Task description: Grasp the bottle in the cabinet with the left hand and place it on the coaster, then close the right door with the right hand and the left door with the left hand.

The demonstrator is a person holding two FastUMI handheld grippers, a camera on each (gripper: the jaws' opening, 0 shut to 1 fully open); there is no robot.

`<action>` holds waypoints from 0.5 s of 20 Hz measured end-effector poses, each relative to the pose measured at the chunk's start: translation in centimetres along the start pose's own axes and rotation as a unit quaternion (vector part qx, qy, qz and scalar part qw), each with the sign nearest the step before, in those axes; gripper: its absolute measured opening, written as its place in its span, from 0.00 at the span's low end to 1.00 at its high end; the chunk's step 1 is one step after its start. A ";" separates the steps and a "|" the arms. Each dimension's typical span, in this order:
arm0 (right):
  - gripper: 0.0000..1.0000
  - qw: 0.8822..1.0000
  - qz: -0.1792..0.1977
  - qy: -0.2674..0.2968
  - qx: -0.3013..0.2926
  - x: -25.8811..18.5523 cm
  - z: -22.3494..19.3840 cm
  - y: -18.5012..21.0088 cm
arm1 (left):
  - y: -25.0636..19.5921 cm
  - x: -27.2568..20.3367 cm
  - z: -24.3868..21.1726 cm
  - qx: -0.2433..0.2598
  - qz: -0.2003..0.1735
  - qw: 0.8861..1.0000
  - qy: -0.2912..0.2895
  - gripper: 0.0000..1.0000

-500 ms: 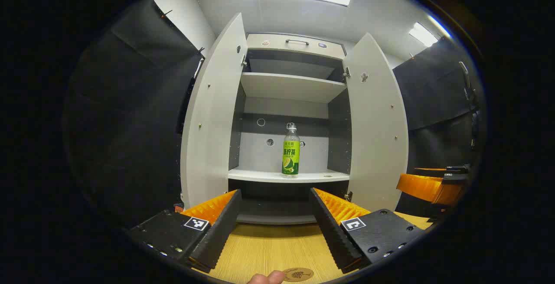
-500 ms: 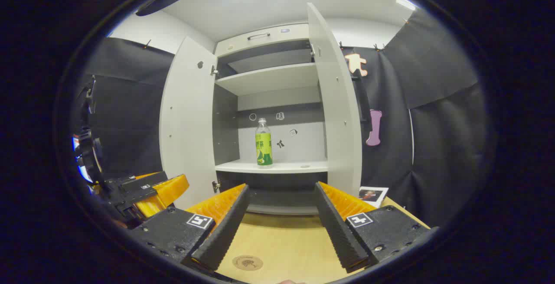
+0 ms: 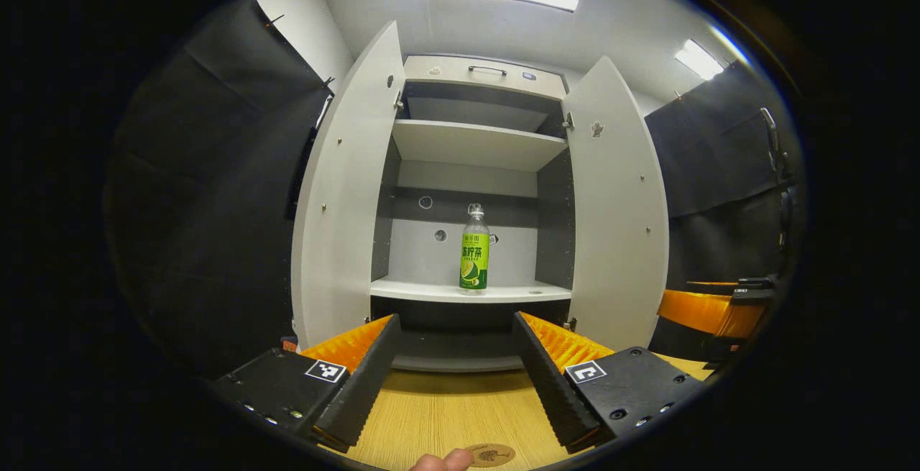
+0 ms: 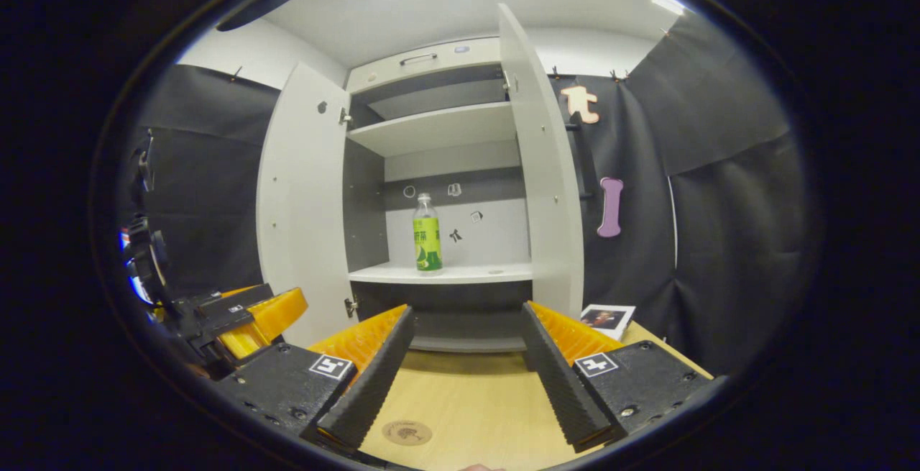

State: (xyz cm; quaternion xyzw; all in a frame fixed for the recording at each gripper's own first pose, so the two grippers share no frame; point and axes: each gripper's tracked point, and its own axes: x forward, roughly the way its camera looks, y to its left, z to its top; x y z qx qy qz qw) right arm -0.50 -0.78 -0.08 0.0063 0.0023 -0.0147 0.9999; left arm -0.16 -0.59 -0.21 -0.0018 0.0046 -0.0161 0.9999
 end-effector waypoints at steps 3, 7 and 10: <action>0.98 1.000 0.001 0.003 0.000 0.1 -0.3 0.2 | 0.0 0.1 -0.1 0.001 0.001 1.000 0.001 0.95; 0.98 1.000 -0.001 0.002 -0.003 0.3 -0.2 0.5 | 0.0 0.0 -0.2 0.000 0.001 1.000 0.002 0.95; 0.98 1.000 -0.002 0.003 -0.005 0.4 -0.2 0.5 | 0.1 0.2 0.0 0.001 0.001 1.000 -0.003 0.95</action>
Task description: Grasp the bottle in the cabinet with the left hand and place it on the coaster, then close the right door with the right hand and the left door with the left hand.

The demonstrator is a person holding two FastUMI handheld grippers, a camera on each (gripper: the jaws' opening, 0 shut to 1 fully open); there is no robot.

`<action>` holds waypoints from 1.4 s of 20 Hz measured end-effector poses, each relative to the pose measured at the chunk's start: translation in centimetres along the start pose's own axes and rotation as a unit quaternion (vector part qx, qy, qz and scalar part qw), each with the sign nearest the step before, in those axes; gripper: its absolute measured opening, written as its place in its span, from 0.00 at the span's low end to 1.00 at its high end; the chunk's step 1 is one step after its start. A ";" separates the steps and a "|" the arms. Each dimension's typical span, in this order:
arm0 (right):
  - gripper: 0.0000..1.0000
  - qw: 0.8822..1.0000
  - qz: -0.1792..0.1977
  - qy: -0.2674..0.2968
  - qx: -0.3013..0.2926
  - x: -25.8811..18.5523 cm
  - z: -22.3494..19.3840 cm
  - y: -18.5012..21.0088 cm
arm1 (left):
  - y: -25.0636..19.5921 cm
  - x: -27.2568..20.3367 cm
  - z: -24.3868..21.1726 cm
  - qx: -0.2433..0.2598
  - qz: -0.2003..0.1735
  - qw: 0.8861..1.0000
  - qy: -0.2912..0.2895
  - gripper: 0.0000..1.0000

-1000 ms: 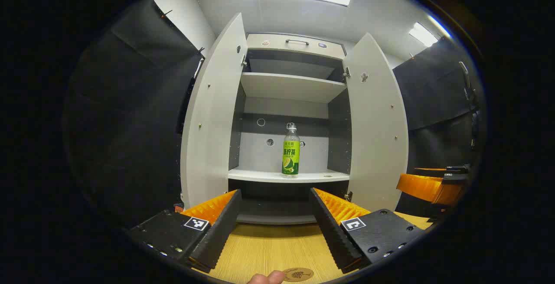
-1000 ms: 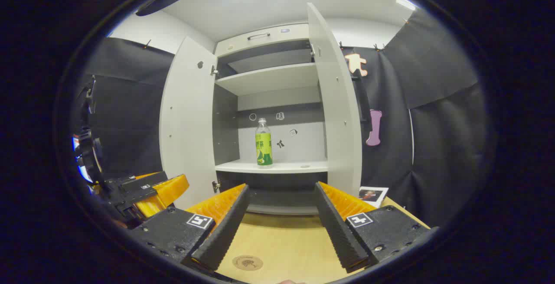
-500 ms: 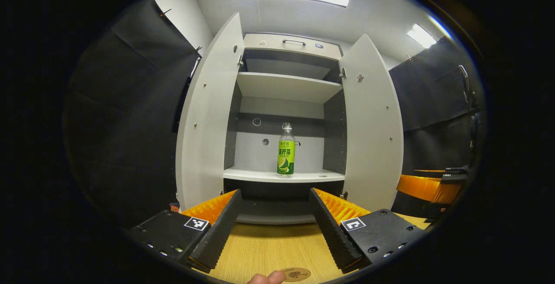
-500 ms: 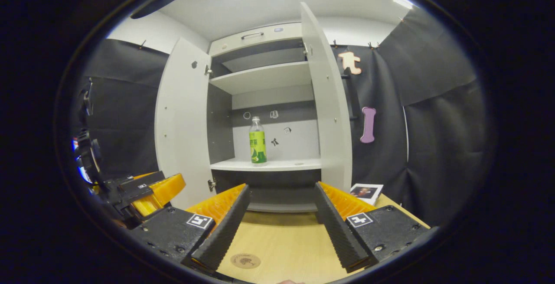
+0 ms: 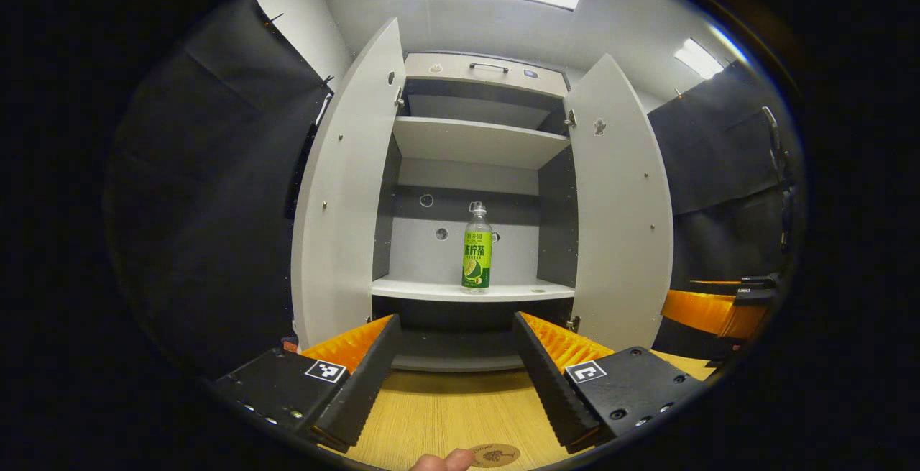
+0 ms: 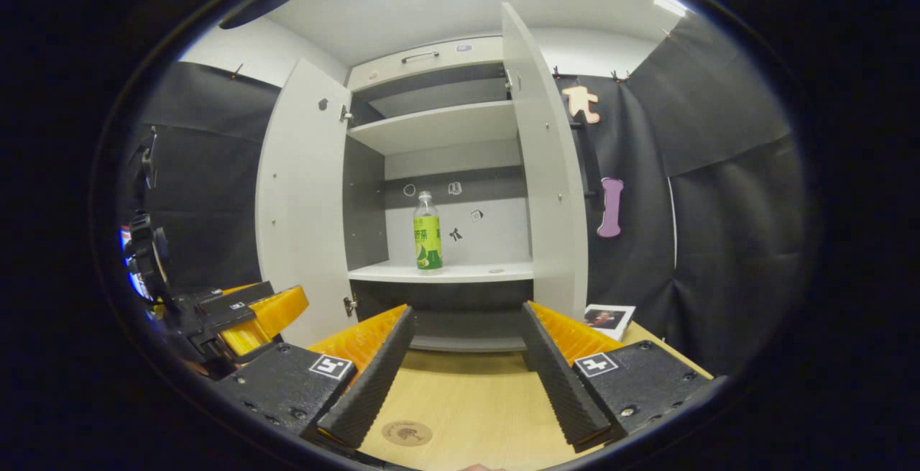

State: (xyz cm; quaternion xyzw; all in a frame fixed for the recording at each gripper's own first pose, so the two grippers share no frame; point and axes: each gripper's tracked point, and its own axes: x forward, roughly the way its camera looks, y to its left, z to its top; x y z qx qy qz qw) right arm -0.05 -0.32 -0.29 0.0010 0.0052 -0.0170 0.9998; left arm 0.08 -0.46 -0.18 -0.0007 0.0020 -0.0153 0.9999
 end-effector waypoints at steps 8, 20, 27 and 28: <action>0.97 1.000 -0.006 -0.003 -0.003 0.1 0.2 -0.3 | -1.1 6.3 1.2 -0.046 -0.051 0.998 0.003 0.95; 0.98 0.999 -0.047 -0.008 0.004 -0.4 0.9 -2.5 | -3.8 21.7 3.2 -0.051 -0.102 0.993 0.011 0.95; 0.98 0.998 -0.060 -0.007 0.024 -0.3 0.7 -3.1 | -3.3 30.0 1.9 -0.033 -0.081 0.996 0.030 0.94; 0.98 0.998 -0.063 -0.005 0.026 -0.3 0.6 -3.1 | -3.3 31.2 1.7 -0.041 -0.082 0.995 0.035 0.94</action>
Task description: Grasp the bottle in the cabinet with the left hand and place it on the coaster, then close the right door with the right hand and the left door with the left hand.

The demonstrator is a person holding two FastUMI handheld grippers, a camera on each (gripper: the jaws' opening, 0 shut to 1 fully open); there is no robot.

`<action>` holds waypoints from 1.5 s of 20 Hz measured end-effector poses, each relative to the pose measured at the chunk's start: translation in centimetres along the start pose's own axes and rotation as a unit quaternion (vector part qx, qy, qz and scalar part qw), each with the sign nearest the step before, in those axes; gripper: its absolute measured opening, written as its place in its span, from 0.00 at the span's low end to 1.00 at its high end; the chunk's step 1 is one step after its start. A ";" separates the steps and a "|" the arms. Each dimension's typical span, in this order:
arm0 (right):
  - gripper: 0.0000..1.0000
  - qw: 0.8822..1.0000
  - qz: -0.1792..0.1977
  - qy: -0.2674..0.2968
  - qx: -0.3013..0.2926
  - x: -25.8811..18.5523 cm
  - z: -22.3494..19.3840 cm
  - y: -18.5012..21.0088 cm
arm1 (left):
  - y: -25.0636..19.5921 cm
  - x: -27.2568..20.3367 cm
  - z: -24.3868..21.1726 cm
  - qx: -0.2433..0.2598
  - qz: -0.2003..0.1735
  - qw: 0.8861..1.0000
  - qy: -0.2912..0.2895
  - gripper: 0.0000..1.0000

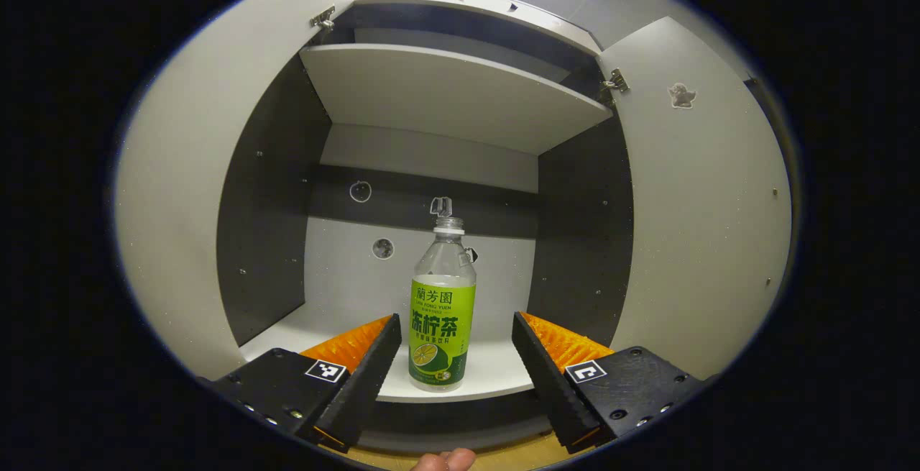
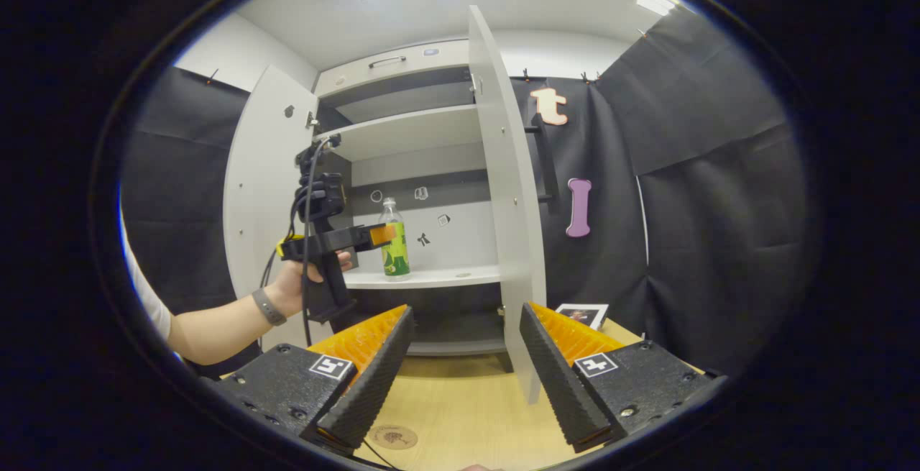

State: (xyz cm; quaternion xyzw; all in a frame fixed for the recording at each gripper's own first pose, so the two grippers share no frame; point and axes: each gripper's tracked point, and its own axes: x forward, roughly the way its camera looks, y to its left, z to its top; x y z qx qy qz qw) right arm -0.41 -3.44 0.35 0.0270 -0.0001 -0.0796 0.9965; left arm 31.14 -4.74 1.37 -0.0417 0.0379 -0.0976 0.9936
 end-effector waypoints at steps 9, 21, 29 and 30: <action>0.98 1.000 -0.019 0.009 0.006 0.7 -0.9 -1.3 | 2.3 6.7 -1.1 0.025 0.040 0.999 0.014 0.95; 0.94 0.999 -0.034 0.011 0.012 0.8 -1.6 -3.4 | 2.8 7.1 -1.0 0.019 0.040 0.999 0.021 0.74; 0.98 1.000 -0.023 0.014 0.008 0.2 -1.7 -3.2 | 2.2 2.4 0.1 0.006 0.008 1.000 0.024 0.72; 0.97 1.000 -0.020 0.015 0.008 0.2 -1.7 -3.0 | 1.9 1.4 0.1 0.002 0.001 1.000 0.027 0.72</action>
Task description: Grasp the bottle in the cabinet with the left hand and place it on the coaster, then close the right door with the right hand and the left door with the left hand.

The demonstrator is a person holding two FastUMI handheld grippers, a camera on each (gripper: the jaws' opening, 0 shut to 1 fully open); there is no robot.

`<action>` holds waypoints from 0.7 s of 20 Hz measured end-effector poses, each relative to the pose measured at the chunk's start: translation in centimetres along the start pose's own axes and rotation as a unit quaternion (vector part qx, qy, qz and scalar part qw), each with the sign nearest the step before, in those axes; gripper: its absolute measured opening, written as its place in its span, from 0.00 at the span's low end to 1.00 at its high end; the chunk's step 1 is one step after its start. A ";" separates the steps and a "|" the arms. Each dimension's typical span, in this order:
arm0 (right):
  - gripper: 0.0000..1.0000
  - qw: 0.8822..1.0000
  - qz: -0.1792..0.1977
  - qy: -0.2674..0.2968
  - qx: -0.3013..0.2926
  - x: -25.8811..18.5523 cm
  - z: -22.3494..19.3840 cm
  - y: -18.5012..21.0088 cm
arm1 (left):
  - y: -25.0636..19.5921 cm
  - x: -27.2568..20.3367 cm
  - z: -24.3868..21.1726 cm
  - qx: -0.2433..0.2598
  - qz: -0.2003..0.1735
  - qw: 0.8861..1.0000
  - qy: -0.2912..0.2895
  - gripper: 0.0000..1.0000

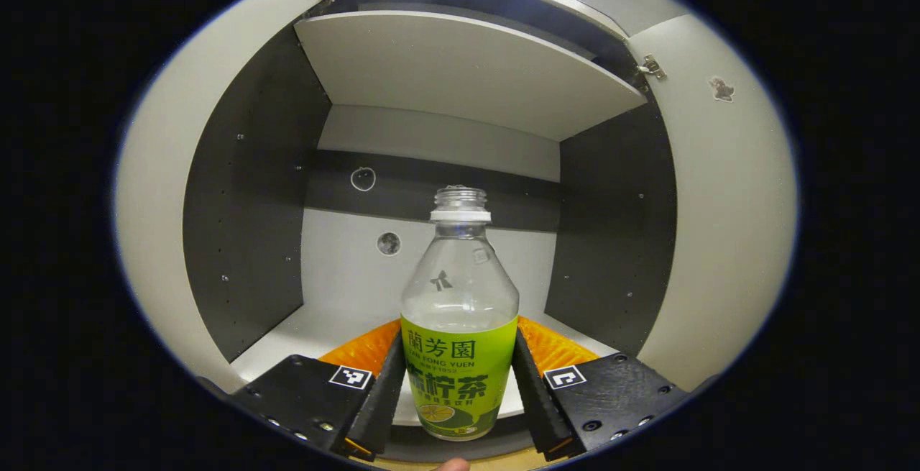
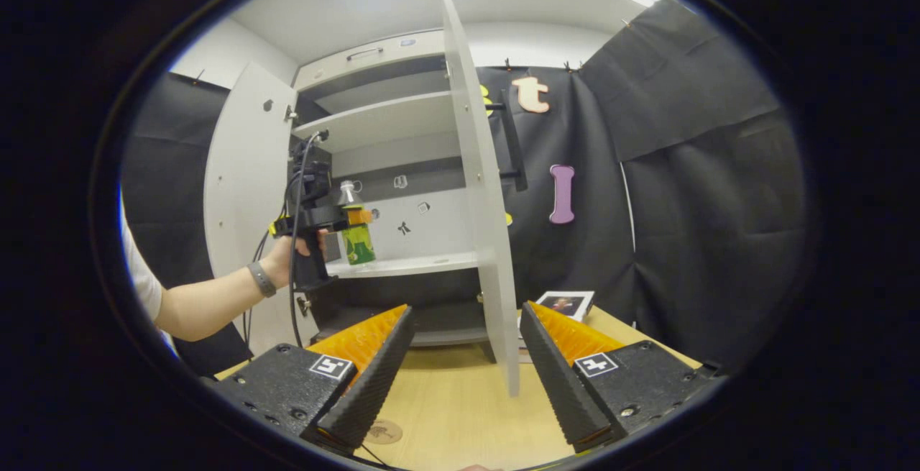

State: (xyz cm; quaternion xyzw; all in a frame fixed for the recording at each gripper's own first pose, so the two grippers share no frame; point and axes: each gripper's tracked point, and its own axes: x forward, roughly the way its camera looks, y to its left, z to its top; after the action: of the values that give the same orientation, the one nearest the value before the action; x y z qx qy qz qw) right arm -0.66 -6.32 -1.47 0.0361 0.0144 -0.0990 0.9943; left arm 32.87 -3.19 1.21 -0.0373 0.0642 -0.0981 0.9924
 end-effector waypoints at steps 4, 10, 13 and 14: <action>0.95 1.000 0.020 0.001 0.001 -0.1 0.5 1.2 | -1.4 -4.6 -0.3 -0.022 -0.035 0.999 0.003 0.75; 0.97 0.999 0.053 -0.004 0.008 0.0 2.4 2.7 | -2.2 -13.1 -2.8 -0.010 -0.038 0.999 -0.015 0.72; 0.97 0.998 0.056 0.001 0.002 0.2 3.0 3.0 | -3.1 -16.5 -6.9 0.001 -0.026 1.000 -0.007 0.72; 0.94 0.998 0.056 -0.001 -0.004 0.3 3.5 3.1 | -3.3 -17.4 -8.4 0.000 -0.020 1.000 -0.001 0.72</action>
State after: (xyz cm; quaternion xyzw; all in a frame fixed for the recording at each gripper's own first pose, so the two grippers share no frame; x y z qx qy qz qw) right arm 0.36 -3.59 2.23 0.0333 0.0119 -0.0435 0.9984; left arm 14.14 -3.46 -4.74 -0.0388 0.0622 -0.1181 0.9903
